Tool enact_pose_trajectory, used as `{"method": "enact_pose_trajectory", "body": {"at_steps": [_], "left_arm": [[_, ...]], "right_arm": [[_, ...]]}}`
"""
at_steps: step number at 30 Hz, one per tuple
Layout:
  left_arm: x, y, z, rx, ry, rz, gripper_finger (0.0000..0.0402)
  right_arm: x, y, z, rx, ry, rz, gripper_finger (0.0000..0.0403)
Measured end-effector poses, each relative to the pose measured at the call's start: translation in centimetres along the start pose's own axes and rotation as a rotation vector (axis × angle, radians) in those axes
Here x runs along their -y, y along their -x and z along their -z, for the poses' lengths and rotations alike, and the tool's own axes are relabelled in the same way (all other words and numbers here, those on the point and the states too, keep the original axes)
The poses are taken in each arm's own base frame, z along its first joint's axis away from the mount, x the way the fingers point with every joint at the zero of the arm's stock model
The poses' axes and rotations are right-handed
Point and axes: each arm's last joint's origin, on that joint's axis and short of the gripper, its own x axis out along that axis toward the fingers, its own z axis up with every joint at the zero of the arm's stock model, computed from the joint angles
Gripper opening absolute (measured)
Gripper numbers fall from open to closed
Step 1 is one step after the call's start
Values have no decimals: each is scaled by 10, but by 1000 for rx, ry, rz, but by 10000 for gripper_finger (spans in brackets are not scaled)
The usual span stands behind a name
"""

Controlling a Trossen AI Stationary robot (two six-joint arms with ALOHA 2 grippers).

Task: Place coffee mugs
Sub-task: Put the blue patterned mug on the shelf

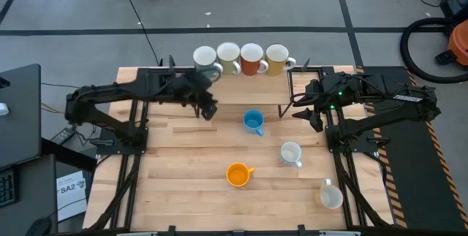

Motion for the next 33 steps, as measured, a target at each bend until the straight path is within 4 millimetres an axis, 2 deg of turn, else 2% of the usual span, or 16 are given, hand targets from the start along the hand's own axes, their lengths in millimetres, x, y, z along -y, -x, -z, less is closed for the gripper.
{"method": "enact_pose_trajectory", "body": {"at_steps": [5, 9, 15, 23, 33], "left_arm": [[34, 10, 18, -27, -47, 99, 164], [58, 19, 34, -50, -121, 172, 164], [81, 31, 52, -45, -200, 212, 164], [92, 39, 62, -33, -241, 223, 164], [92, 39, 62, -22, -242, 208, 164]], "right_arm": [[0, 0, 0, -1, -1, -4, 205], [-2, -3, 0, -23, -74, -40, 205], [-6, -24, 15, -120, -158, -47, 205], [-12, -52, 50, -284, -310, -17, 205], [-13, -68, 79, -364, -353, 60, 205]]}}
